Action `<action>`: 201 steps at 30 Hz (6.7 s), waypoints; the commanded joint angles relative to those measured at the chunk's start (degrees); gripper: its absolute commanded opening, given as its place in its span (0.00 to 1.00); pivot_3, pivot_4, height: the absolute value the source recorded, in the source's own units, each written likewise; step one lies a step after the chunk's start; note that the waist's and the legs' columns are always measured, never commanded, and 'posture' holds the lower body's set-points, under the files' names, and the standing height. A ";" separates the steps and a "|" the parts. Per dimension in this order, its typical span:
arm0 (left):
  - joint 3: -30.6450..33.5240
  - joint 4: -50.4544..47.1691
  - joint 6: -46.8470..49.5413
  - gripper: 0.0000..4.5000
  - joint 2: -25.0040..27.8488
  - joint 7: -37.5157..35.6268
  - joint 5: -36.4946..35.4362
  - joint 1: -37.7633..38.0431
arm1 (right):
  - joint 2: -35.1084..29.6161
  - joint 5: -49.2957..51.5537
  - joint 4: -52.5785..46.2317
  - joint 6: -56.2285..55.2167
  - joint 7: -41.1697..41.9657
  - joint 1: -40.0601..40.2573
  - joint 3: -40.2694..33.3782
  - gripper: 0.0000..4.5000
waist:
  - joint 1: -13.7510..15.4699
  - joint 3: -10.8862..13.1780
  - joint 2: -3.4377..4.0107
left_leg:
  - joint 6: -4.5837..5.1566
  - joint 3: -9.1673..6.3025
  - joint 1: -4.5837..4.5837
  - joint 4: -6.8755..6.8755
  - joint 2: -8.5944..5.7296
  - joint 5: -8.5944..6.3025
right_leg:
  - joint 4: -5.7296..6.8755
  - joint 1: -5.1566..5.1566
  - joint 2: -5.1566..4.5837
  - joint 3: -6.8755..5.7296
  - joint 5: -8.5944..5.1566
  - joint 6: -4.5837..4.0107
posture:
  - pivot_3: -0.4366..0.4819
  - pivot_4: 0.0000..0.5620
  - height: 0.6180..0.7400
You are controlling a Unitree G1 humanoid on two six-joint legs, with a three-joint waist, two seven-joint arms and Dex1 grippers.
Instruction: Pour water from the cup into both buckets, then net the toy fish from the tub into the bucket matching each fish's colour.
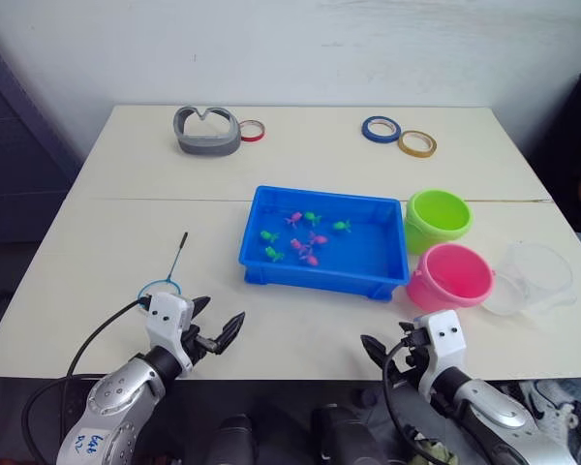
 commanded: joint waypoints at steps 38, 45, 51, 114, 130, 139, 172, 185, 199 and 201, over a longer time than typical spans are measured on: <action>6.30 22.10 2.14 0.99 22.09 -19.70 -5.15 -24.13 | -6.08 0.81 11.08 -5.10 3.50 4.92 -23.17 1.00 | 0.27 0.01 0.00 | 0.05 -0.15 -0.06 0.03 -0.14 0.05 | -0.03 0.04 -0.12 -0.17 0.00 0.00 | 0.48 0.27 1.00; -1.63 20.63 3.18 0.99 23.07 -31.15 -8.32 -37.31 | -4.19 2.43 16.65 -5.28 -0.26 1.25 -31.60 1.00 | -0.24 0.04 0.08 | 0.01 -0.01 0.02 -0.13 -0.07 0.06 | 0.03 -0.02 -0.04 -0.05 0.01 0.02 | 0.48 0.27 1.00; -7.11 19.34 5.53 0.99 22.09 -37.10 -10.15 -42.70 | -1.43 2.78 18.25 -4.56 -4.93 -2.66 -34.00 1.00 | -0.53 0.09 0.21 | -0.02 0.05 0.07 -0.09 -0.09 0.10 | 0.18 -0.03 -0.01 0.03 0.01 0.02 | 0.48 0.27 1.00; -9.64 14.16 6.20 0.99 18.13 -34.24 -9.93 -43.45 | -5.52 0.67 51.12 -22.07 -20.61 -29.72 -38.66 1.00 | -1.35 0.13 0.28 | 0.06 0.11 0.03 0.04 -0.15 0.14 | 0.25 -0.04 0.00 0.14 0.05 0.10 | 0.48 0.27 1.00; -9.07 13.55 6.47 1.00 18.73 -33.73 -9.90 -43.14 | -5.86 0.33 57.93 -28.14 -20.00 -32.78 -37.34 0.61 | -1.36 0.13 0.29 | 0.08 0.17 0.04 0.05 -0.16 0.15 | 0.25 -0.04 0.00 0.19 0.07 0.14 | 0.48 0.27 1.00; -8.68 12.71 5.90 1.00 18.59 -33.52 -9.82 -41.83 | -5.53 0.88 55.67 -27.51 -19.73 -31.26 -37.47 0.01 | -1.36 0.13 0.29 | 0.08 0.17 0.04 0.06 -0.16 0.15 | 0.25 -0.04 -0.01 0.19 0.08 0.15 | 0.48 0.27 1.00; -10.09 23.79 0.00 1.00 15.73 -36.07 -7.60 -47.27 | -15.81 4.07 35.90 -18.14 -8.96 -23.98 -37.24 0.01 | -1.22 0.20 0.41 | 0.11 0.23 0.01 0.06 -0.20 0.17 | 0.22 -0.05 0.00 0.29 0.12 0.23 | 0.48 0.27 1.00; -10.84 26.08 -0.20 1.00 15.39 -36.95 -6.21 -49.09 | -26.71 -3.95 31.83 -19.89 -0.07 -22.31 -33.64 0.01 | -1.17 0.21 0.40 | 0.18 0.27 0.01 0.08 -0.24 0.20 | 0.19 -0.05 0.00 0.36 0.14 0.29 | 0.48 0.27 1.00; -12.58 28.82 0.46 1.00 15.49 -38.45 -4.21 -51.40 | -30.63 -15.93 27.27 -25.49 3.97 -18.94 -29.99 0.01 | -0.88 0.21 0.39 | 0.19 0.27 0.00 0.13 -0.25 0.21 | 0.19 -0.05 0.00 0.36 0.15 0.31 | 0.48 0.27 1.00; -12.82 28.98 0.54 1.00 15.47 -38.56 -4.03 -51.58 | -31.05 -17.78 26.59 -26.74 4.54 -18.02 -29.54 0.01 | -0.84 0.21 0.39 | 0.19 0.25 -0.01 0.13 -0.24 0.21 | 0.20 -0.05 0.01 0.35 0.15 0.31 | 0.48 0.27 1.00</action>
